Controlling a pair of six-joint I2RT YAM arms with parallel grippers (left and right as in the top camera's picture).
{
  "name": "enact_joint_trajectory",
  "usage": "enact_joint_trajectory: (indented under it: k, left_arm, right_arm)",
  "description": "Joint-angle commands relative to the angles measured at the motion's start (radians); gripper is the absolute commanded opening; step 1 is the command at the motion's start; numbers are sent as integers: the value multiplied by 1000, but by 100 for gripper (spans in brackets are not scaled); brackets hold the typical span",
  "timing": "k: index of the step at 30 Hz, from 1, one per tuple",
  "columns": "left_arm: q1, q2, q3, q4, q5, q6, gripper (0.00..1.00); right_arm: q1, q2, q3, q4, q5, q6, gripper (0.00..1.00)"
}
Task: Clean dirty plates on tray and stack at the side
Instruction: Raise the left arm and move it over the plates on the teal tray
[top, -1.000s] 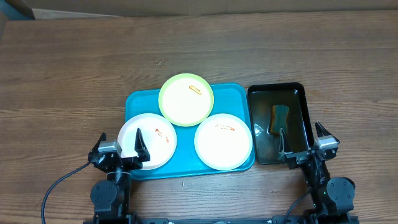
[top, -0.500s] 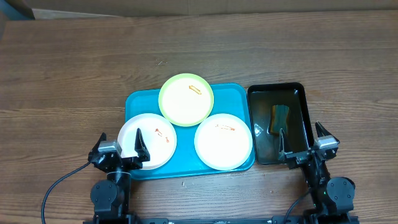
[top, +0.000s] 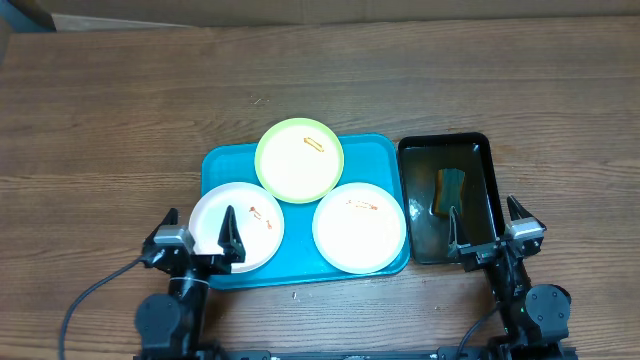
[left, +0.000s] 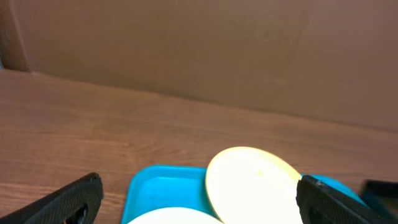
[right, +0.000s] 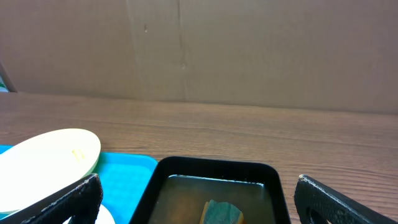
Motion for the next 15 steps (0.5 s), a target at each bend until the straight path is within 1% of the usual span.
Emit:
enact_joint_trajectory:
  k: [1,5,8,10,13,15]
  left_arm:
    - [-1,99,257,-103,51,-19,100]
    - [-1,324,521,-291,68,-11,100]
    - [-1,541,756,-499,126,7,100]
    - [-1,659,875,-591,134,6,100]
    - [-1,827,1012,-629,167,6,100]
    - [-1,888,1045,-629,180,-7,100]
  right_arm:
    - [-3,-10,-10,3,6,-3,100]
    - [-3,-10,-10,3,6,-3,100]
    - [-3,-11,-10,3,6,-3,100]
    - [-3,-10,-10,3,6,-3,100]
    - [-3,-10,-10,3,6,-3,100]
    - [-3,-10,-10,3,6,-3,100]
